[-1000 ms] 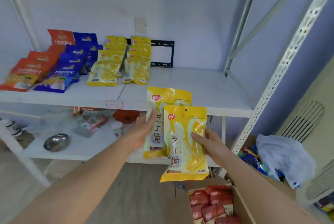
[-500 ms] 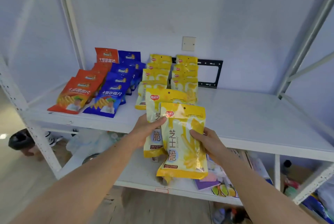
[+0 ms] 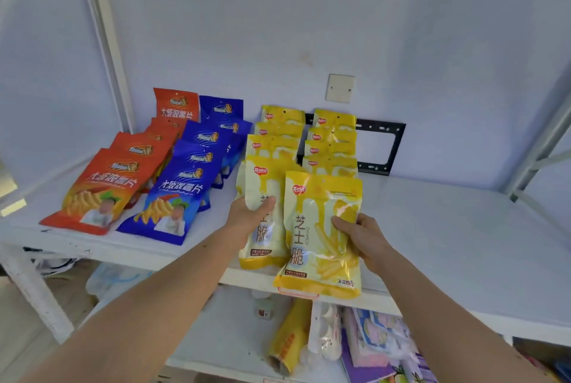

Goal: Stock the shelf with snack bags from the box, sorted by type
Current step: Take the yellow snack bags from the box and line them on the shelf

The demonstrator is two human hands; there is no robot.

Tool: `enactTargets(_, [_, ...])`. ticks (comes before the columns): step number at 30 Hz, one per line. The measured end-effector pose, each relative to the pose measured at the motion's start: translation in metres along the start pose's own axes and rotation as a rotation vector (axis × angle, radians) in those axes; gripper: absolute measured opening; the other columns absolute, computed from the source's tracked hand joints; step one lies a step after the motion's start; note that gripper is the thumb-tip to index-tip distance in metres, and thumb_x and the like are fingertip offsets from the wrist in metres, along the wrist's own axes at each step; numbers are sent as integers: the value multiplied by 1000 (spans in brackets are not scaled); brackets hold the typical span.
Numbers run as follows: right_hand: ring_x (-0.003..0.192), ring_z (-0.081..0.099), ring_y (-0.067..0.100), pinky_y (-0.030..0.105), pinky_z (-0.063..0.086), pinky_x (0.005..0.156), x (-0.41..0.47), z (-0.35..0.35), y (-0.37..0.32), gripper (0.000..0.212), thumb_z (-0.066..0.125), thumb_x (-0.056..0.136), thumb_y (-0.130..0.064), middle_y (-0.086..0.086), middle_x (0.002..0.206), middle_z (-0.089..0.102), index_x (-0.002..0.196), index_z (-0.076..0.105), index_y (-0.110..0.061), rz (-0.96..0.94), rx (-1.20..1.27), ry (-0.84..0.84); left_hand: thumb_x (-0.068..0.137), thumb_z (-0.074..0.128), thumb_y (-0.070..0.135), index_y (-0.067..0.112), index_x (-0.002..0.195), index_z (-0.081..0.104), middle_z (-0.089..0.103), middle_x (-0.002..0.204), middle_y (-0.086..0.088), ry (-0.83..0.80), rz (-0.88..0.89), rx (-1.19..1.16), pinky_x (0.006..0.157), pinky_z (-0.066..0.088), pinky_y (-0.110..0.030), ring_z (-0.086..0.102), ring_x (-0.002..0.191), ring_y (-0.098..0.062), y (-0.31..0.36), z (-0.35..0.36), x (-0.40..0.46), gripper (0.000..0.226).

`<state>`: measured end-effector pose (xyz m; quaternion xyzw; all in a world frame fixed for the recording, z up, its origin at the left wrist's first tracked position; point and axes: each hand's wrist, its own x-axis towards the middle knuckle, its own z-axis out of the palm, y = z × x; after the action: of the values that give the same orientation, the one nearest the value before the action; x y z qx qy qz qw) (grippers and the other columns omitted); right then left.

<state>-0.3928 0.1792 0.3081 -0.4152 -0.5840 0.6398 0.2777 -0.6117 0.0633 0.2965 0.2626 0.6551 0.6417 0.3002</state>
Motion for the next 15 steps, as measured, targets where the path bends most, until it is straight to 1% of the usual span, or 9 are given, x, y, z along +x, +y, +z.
enactTargets(2, [93, 72, 28, 41, 59, 77, 22, -7, -5, 31, 73, 86, -17, 10, 107, 73, 114, 64, -9, 0, 22, 52, 84, 72, 35, 13, 119, 65, 70, 110, -4, 56, -20, 16, 90, 52, -39, 65, 103, -23, -6, 0, 26, 41])
enactTargets(5, [88, 69, 25, 34, 56, 66, 51, -14, -10, 31, 73, 86, -16, 8, 104, 71, 114, 62, -9, 8, 13, 150, 82, 73, 40, 15, 117, 66, 71, 109, -5, 116, -46, 88, 89, 53, -42, 66, 100, -24, -14, -3, 58, 44])
enactTargets(6, [89, 68, 25, 36, 56, 68, 59, -15, -10, 34, 73, 86, -18, 7, 105, 69, 115, 60, -10, 12, -10, 183, 81, 74, 42, 15, 116, 66, 71, 108, -6, 135, -32, 136, 89, 54, -43, 66, 101, -25, -17, -3, 66, 44])
enactTargets(7, [93, 67, 27, 40, 57, 74, 68, -16, -9, 38, 74, 85, -20, 8, 108, 68, 117, 57, -11, 17, -40, 219, 80, 74, 44, 16, 115, 66, 71, 108, -5, 157, -8, 191, 89, 53, -44, 66, 101, -24, -19, -4, 74, 45])
enactTargets(9, [100, 64, 29, 48, 55, 88, 82, -16, -6, 45, 75, 83, -25, 7, 114, 63, 117, 50, -13, 35, -117, 290, 79, 74, 47, 18, 115, 63, 69, 107, -3, 209, 30, 281, 86, 53, -41, 65, 101, -22, -24, -5, 86, 48])
enactTargets(10, [102, 62, 30, 50, 53, 91, 85, -15, -6, 47, 75, 83, -26, 7, 116, 61, 118, 45, -15, 40, -148, 315, 78, 73, 48, 18, 116, 61, 68, 107, -2, 232, 37, 315, 84, 52, -38, 64, 101, -22, -27, -6, 91, 50])
enactTargets(12, [106, 60, 30, 48, 51, 94, 89, -12, -5, 57, 73, 85, -29, 7, 120, 57, 128, 38, -16, 31, -214, 346, 77, 74, 48, 17, 115, 57, 66, 108, -2, 258, 45, 372, 81, 51, -36, 63, 102, -22, -29, -5, 96, 52])
enactTargets(13, [110, 58, 31, 47, 49, 96, 90, -10, -4, 65, 72, 85, -30, 8, 126, 55, 136, 34, -16, 19, -256, 358, 77, 74, 49, 15, 116, 56, 64, 110, -3, 279, 61, 425, 82, 51, -37, 61, 106, -24, -30, -4, 98, 54])
enactTargets(15, [128, 46, 33, 47, 42, 104, 93, -6, -2, 80, 71, 85, -32, 11, 142, 42, 147, 24, -14, -12, -362, 397, 77, 72, 50, 9, 122, 52, 56, 119, -10, 369, 135, 621, 89, 44, -40, 51, 115, -29, -32, -1, 96, 64])
